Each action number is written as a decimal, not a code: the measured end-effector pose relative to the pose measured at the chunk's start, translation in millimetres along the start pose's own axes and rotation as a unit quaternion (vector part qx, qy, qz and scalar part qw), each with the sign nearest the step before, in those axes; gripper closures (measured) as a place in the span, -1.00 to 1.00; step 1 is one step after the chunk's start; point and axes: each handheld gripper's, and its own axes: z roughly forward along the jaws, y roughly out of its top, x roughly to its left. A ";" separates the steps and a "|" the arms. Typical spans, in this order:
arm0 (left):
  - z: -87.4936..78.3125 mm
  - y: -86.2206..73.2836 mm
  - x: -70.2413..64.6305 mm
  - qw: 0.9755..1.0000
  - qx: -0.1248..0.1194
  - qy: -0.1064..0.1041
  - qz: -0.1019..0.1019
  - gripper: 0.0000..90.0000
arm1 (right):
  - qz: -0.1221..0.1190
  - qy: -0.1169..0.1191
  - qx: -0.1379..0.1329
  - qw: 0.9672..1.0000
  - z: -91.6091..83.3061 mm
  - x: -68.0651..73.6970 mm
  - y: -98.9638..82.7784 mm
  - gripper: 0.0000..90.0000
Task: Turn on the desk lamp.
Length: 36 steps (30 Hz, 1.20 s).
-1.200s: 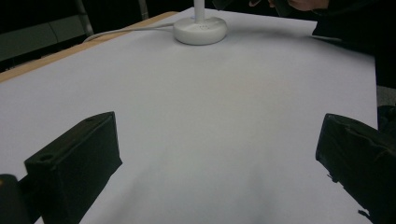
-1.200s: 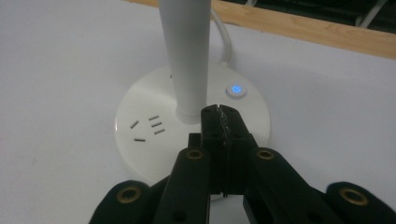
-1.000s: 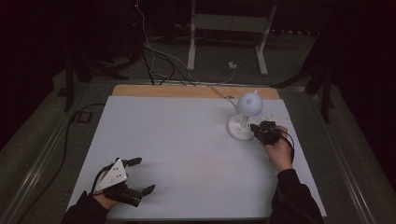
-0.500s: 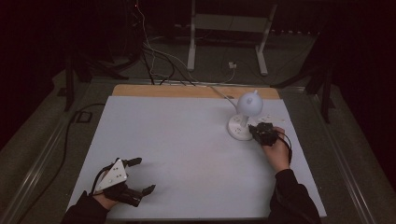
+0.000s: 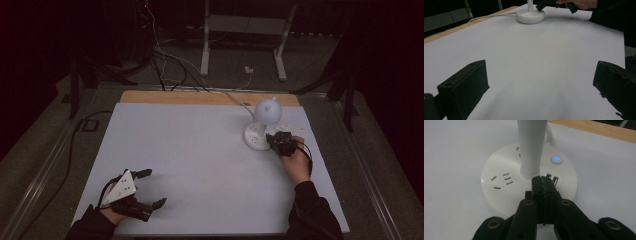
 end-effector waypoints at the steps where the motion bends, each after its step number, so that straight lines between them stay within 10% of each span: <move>1: 0.0 0.0 -0.1 1.000 0.000 0.000 0.000 -0.99 | 0.000 0.000 0.001 1.000 0.1 0.1 0.2 1.00; 12: -0.7 0.1 0.5 1.000 -0.001 0.001 -0.001 -0.99 | 0.015 0.008 -0.028 0.999 -3.8 -0.4 -1.4 0.82; 36: -1.3 0.7 0.0 1.000 -0.003 -0.002 0.000 -0.99 | 0.048 0.080 -0.055 0.994 -32.5 -7.2 7.8 -0.83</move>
